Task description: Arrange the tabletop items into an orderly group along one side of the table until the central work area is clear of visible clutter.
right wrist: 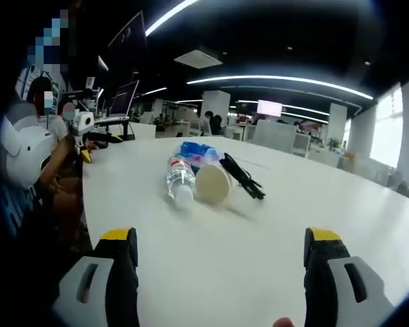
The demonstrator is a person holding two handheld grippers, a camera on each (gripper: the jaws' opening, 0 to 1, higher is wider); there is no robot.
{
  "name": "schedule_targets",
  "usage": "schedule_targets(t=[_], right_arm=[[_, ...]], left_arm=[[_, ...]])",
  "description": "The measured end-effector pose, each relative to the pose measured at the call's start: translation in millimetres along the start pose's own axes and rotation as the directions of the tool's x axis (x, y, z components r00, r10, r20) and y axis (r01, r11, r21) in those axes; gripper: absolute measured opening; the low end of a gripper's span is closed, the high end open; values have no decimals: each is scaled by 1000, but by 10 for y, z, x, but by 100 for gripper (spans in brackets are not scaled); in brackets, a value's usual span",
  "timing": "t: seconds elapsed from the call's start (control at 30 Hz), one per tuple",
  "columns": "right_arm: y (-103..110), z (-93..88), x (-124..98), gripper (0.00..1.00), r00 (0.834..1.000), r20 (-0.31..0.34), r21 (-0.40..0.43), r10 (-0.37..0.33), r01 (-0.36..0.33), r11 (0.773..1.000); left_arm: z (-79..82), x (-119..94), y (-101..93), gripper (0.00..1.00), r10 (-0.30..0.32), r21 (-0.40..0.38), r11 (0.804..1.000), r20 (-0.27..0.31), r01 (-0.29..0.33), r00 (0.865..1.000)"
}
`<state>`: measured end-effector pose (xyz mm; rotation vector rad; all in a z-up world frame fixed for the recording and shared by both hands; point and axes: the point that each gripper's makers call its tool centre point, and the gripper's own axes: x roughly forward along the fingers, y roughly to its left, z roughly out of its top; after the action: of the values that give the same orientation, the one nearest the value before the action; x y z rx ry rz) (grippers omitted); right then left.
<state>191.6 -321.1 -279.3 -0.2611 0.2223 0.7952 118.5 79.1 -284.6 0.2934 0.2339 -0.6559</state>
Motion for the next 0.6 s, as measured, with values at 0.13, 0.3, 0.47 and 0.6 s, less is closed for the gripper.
schedule_targets(t=[0.13, 0.3, 0.47, 0.6], right_arm=[[15, 3, 13, 98, 1000, 1, 0, 6, -6, 1000], [49, 12, 33, 95, 1000, 4, 2, 22, -22, 1000], [61, 11, 48, 95, 1000, 4, 0, 25, -25, 1000], [80, 17, 60, 94, 1000, 7, 0, 29, -29, 1000]], left_arm=[[-9, -1, 4, 100, 1, 1, 1000, -2, -1, 1000], [-17, 8, -10, 100, -1, 0, 1000, -3, 1, 1000], [-20, 5, -30, 100, -5, 3, 1000, -4, 5, 1000], [-26, 4, -38, 100, -4, 4, 1000, -7, 4, 1000]])
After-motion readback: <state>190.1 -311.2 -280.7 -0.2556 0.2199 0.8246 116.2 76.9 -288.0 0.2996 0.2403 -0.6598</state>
